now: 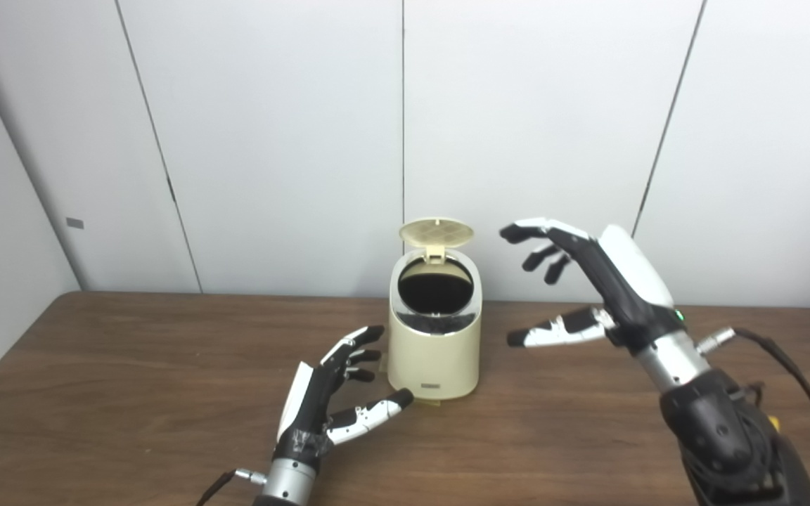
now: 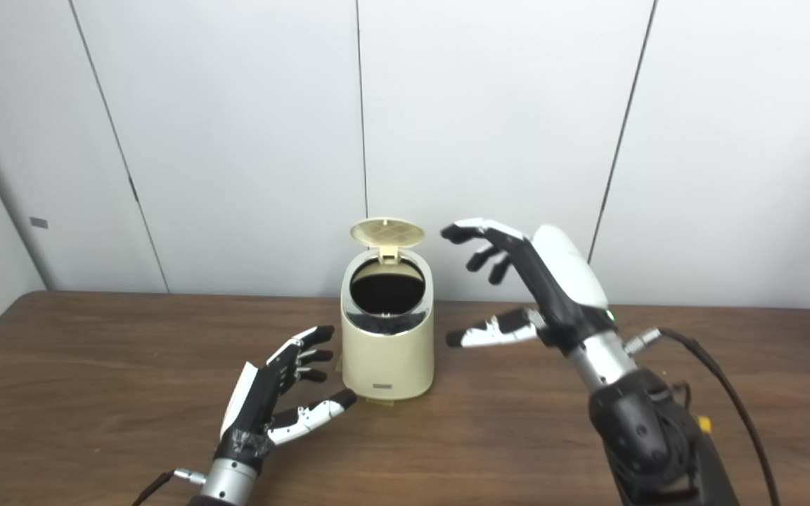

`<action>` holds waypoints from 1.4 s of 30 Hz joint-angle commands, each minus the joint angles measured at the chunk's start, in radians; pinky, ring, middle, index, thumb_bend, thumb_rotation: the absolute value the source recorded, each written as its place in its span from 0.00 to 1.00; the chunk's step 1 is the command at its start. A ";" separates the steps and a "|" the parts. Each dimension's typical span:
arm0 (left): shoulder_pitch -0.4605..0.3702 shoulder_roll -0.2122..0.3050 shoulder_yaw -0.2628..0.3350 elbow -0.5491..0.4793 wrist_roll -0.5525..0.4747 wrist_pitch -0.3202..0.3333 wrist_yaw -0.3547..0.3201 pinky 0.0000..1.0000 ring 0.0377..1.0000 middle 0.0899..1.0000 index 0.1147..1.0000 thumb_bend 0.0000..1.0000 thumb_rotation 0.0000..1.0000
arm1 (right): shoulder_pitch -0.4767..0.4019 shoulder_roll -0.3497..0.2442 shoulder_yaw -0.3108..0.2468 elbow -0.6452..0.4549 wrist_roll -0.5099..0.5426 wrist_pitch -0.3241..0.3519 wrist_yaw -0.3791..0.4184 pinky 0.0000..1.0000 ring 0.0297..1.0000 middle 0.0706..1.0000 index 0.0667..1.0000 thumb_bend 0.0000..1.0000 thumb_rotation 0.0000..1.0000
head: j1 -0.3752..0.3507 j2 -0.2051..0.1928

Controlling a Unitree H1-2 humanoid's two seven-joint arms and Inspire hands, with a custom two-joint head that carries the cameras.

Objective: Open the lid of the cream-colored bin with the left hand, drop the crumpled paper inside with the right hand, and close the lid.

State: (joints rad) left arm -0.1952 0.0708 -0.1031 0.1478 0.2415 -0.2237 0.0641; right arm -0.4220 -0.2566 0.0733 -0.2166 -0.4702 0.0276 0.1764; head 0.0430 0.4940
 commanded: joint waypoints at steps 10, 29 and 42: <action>0.005 0.023 0.014 -0.027 0.003 -0.011 -0.004 0.66 0.80 0.85 0.86 0.78 0.33 | 0.124 0.003 -0.052 -0.039 0.125 0.013 -0.023 0.51 0.67 0.79 0.79 0.85 0.10 | 0.008 -0.004; -0.245 0.126 0.041 -0.141 0.028 0.195 -0.109 0.86 0.96 0.98 1.00 0.90 0.37 | 0.208 0.007 -0.040 0.069 0.132 -0.027 -0.082 0.53 0.68 0.80 0.80 0.84 0.06 | 0.011 -0.018; -0.448 0.120 0.027 -0.087 0.071 0.286 -0.110 0.90 1.00 1.00 1.00 0.97 0.37 | 0.210 0.004 -0.035 0.090 0.134 -0.039 -0.084 0.53 0.68 0.79 0.80 0.84 0.05 | 0.000 -0.022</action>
State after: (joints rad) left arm -0.5711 0.1829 -0.0762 0.0726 0.3013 0.0688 -0.0528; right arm -0.1868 -0.2446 0.0446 -0.1014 -0.3406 0.0310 0.1182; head 0.0414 0.4709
